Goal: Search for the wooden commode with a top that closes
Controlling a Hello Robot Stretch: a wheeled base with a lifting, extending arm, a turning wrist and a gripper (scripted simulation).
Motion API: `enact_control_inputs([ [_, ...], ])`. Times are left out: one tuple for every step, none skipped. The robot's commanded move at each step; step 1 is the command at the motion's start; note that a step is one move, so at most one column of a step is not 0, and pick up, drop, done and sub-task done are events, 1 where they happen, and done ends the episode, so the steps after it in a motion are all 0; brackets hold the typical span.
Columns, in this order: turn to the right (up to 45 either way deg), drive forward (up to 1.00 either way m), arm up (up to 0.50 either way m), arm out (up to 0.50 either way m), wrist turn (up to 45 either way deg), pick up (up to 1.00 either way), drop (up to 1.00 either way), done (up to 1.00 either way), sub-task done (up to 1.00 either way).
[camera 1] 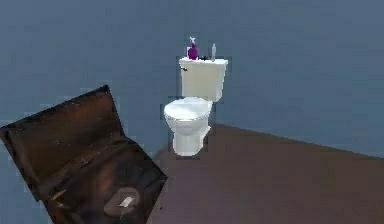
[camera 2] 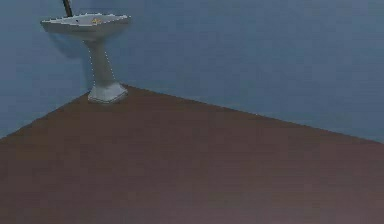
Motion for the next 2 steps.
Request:
enact_control_inputs([
  [-24.0,0.0,0.0,0.0,0.0,0.0,0.0,0.0,0.0],
  [0.0,0.0,0.0,0.0,0.0,0.0,0.0,1.0,0.0],
])
